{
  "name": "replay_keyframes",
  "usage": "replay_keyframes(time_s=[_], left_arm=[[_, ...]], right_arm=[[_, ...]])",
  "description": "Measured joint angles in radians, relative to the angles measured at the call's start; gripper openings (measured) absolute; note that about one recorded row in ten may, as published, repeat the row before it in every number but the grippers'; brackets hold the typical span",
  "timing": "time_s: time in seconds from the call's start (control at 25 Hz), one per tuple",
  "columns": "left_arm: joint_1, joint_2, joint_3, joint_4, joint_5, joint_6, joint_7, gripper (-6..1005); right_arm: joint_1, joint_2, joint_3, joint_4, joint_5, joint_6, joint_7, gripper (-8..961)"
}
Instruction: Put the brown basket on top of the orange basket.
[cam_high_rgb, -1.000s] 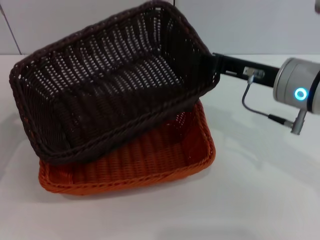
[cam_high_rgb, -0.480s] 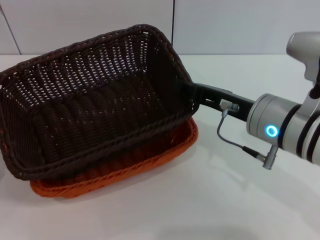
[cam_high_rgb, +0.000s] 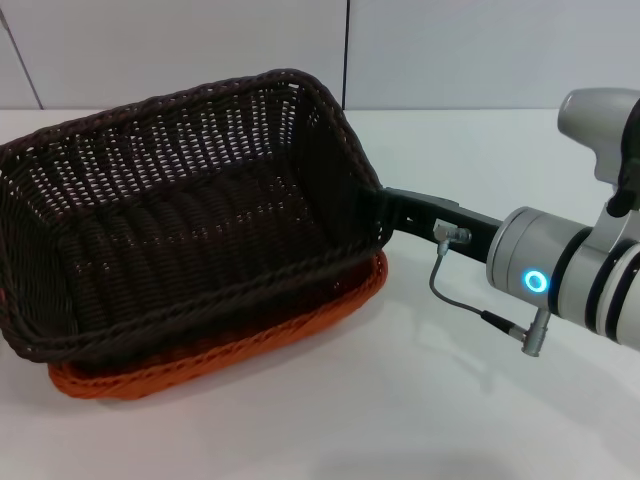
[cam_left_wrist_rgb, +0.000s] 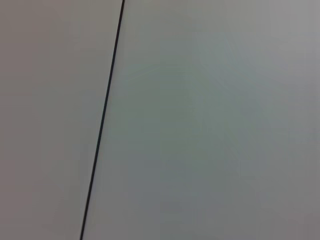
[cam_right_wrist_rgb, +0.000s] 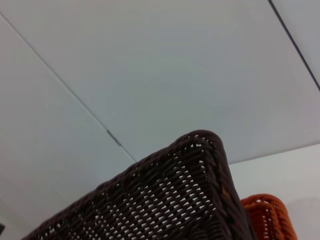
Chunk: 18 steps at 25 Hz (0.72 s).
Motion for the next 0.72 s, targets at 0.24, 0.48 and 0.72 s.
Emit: replay_keyframes(time_s=[0.24,0.48,0.72], left_arm=[[0.003,0.003,-0.013,0.012,-0.009,-0.001,0.0,113],[0.0,0.004,-0.021,0.017,-0.01,-0.006,0.0,112],[0.001,-0.001,-0.038,0.022,-0.011,-0.011,0.0,112]], right_arm=[[0.002,-0.003,0.009,-0.008,-0.004,-0.035,-0.024,255],[-0.011,-0.004,0.01,-0.033,-0.006,-0.034,-0.07,258],[-0.036,-0.003,0.044,-0.064,-0.007,-0.031,-0.151,486]])
